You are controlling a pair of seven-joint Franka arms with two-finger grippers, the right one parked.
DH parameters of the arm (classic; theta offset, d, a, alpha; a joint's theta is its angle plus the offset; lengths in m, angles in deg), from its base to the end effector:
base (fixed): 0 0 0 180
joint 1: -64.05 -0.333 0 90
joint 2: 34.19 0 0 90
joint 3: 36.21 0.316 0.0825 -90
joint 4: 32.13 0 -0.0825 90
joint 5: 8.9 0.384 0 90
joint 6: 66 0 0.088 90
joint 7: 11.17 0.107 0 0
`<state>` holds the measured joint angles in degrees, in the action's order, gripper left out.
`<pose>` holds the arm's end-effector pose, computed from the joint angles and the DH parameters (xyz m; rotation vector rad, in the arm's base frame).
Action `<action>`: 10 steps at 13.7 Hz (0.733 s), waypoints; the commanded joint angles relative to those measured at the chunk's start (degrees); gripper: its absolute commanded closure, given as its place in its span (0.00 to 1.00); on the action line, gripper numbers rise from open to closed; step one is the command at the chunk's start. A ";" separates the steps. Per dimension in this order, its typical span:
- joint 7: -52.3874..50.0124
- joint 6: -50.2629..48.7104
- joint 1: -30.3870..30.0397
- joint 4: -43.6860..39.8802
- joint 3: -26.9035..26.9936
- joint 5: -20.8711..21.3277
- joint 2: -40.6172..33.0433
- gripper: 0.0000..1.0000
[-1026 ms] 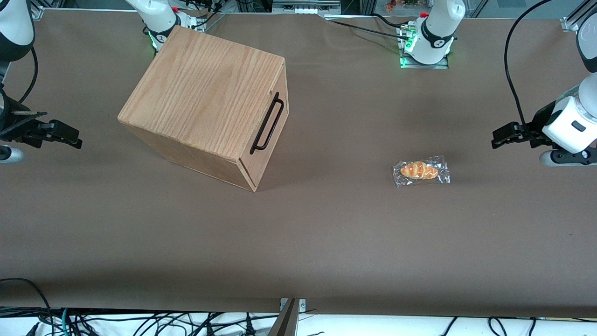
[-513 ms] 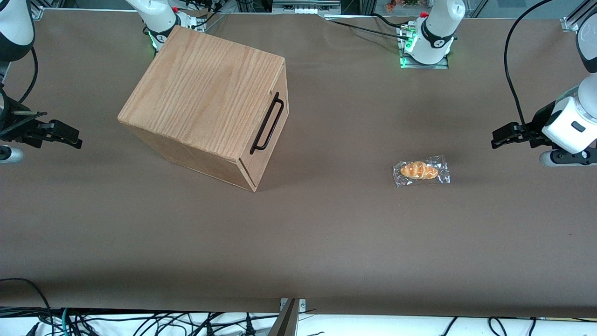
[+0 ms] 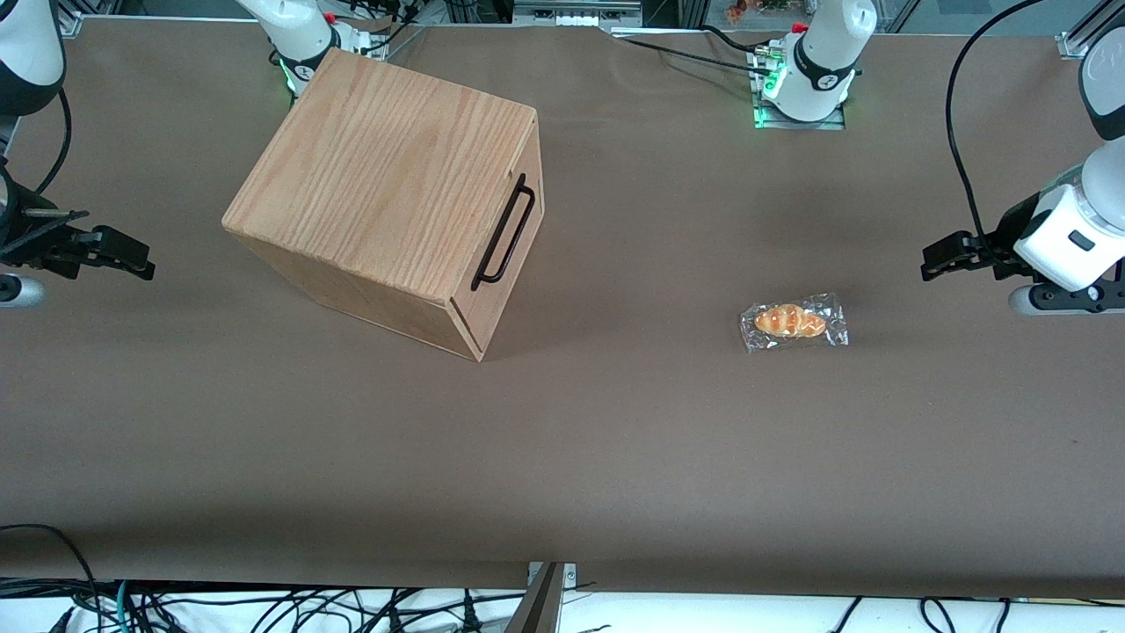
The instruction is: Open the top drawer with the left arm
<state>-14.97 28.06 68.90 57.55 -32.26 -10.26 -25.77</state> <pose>0.5997 -0.0144 0.5483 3.1279 0.0825 -0.1106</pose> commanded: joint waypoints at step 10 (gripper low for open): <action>-6.46 -0.72 2.00 -0.73 -2.01 -1.01 0.10 0.00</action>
<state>-18.07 28.06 69.63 57.55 -33.74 -10.27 -25.67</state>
